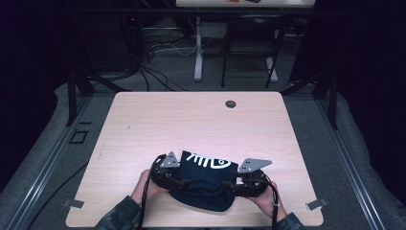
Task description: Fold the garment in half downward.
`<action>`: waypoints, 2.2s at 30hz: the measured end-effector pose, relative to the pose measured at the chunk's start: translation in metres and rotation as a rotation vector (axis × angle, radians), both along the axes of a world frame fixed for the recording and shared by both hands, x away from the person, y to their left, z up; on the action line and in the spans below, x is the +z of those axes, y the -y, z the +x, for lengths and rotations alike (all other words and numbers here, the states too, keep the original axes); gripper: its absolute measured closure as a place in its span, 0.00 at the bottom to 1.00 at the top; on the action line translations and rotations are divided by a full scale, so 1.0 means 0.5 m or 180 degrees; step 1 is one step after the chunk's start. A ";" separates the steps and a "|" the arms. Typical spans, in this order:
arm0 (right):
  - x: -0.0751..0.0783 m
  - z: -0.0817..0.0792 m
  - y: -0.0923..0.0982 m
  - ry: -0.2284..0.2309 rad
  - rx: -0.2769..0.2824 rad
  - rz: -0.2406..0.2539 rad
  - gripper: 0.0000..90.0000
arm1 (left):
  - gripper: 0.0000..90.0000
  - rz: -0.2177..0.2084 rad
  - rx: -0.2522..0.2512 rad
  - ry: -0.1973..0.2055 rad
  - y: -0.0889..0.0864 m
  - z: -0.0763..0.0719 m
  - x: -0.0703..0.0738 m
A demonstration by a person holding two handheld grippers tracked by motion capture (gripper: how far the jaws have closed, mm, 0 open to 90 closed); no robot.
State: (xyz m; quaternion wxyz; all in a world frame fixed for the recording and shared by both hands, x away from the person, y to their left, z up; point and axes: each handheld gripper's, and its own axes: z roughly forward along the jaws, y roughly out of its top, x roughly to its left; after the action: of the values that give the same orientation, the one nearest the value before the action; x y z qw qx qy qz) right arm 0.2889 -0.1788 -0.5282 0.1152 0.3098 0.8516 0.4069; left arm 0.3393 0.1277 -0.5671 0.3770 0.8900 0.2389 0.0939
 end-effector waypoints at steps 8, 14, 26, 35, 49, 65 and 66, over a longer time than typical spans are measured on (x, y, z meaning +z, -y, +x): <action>-0.038 0.009 -0.049 -0.0188 -0.0121 -0.0213 0.48 | 0.25 0.0073 0.0105 0.0039 0.003 -0.010 -0.007; -0.060 0.014 -0.047 -0.0268 -0.0036 -0.0386 0.33 | 0.25 0.0114 0.0152 0.0046 0.005 -0.020 -0.008; -0.072 0.054 -0.040 -0.0236 -0.0011 -0.0566 0.23 | 0.24 0.0043 0.0343 -0.0015 0.011 -0.047 -0.013; -0.079 0.083 -0.032 -0.0316 -0.0057 -0.0525 0.18 | 0.23 -0.0002 0.0409 -0.0010 0.012 -0.050 -0.015; -0.020 0.054 0.009 -0.0042 -0.0302 -0.0182 0.07 | 0.06 -0.0146 0.0541 0.0200 -0.025 -0.051 0.029; -0.029 0.061 0.119 0.0010 -0.0854 -0.0233 0.06 | 0.03 0.0010 0.1124 0.0209 -0.129 -0.003 0.008; -0.037 0.064 0.122 -0.0014 -0.0882 -0.0232 0.06 | 0.03 0.0033 0.1139 0.0189 -0.133 0.000 0.003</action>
State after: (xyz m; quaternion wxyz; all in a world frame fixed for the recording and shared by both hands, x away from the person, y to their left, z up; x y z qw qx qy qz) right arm 0.3209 -0.2400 -0.5466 0.1796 0.4209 0.8151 0.3553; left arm 0.3393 0.1940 -0.5655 0.3566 0.8320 0.3816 0.1870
